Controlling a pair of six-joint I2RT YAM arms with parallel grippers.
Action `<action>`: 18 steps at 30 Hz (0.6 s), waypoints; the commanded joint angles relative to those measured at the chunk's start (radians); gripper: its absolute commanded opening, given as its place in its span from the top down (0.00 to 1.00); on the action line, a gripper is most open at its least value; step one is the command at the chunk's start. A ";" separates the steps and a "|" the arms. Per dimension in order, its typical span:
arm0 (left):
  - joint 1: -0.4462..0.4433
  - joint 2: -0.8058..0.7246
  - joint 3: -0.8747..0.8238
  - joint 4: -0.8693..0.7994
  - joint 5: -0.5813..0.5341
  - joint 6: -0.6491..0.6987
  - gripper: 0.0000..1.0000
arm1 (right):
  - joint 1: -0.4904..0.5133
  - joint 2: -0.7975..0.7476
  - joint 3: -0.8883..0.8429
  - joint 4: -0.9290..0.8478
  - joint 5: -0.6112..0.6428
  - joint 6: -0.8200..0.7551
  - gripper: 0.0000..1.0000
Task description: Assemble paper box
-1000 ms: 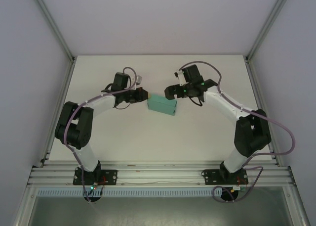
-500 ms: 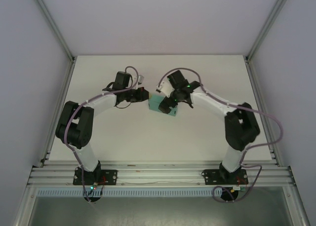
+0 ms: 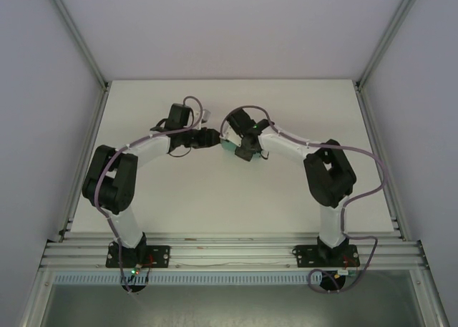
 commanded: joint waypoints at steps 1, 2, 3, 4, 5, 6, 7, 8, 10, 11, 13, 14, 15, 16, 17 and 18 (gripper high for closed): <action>0.018 -0.040 -0.027 -0.039 -0.054 -0.047 0.37 | 0.006 -0.029 -0.035 0.076 0.349 0.061 0.47; 0.028 -0.056 -0.037 -0.035 -0.071 -0.057 0.32 | 0.011 -0.024 -0.046 0.095 0.409 0.080 0.47; 0.040 -0.073 -0.050 -0.038 -0.093 -0.066 0.29 | 0.015 -0.019 -0.059 0.121 0.464 0.102 0.44; 0.055 -0.089 -0.065 -0.041 -0.117 -0.078 0.19 | 0.019 -0.015 -0.080 0.150 0.508 0.121 0.42; 0.066 -0.104 -0.080 -0.046 -0.134 -0.080 0.06 | 0.022 -0.011 -0.099 0.174 0.533 0.133 0.44; 0.077 -0.115 -0.090 -0.056 -0.161 -0.083 0.00 | 0.027 -0.007 -0.120 0.198 0.549 0.147 0.45; 0.087 -0.127 -0.099 -0.072 -0.189 -0.082 0.00 | 0.035 -0.002 -0.138 0.218 0.556 0.158 0.45; 0.093 -0.134 -0.108 -0.082 -0.201 -0.076 0.00 | 0.043 0.002 -0.153 0.231 0.556 0.170 0.46; 0.104 -0.147 -0.126 -0.084 -0.208 -0.074 0.00 | 0.063 0.017 -0.156 0.227 0.554 0.200 0.46; 0.106 -0.155 -0.133 -0.078 -0.201 -0.073 0.00 | 0.074 0.030 -0.150 0.219 0.560 0.206 0.44; 0.107 -0.164 -0.145 -0.073 -0.197 -0.073 0.00 | 0.099 0.059 -0.138 0.203 0.578 0.207 0.38; 0.107 -0.169 -0.150 -0.070 -0.196 -0.073 0.00 | 0.108 0.069 -0.127 0.188 0.579 0.213 0.34; 0.107 -0.171 -0.154 -0.067 -0.196 -0.073 0.00 | 0.116 0.076 -0.117 0.172 0.569 0.223 0.29; 0.107 -0.174 -0.157 -0.068 -0.197 -0.073 0.00 | 0.124 0.076 -0.109 0.149 0.545 0.236 0.25; 0.107 -0.175 -0.159 -0.068 -0.197 -0.073 0.00 | 0.131 0.072 -0.104 0.126 0.515 0.247 0.20; 0.107 -0.177 -0.162 -0.069 -0.198 -0.072 0.00 | 0.136 0.061 -0.102 0.103 0.479 0.258 0.16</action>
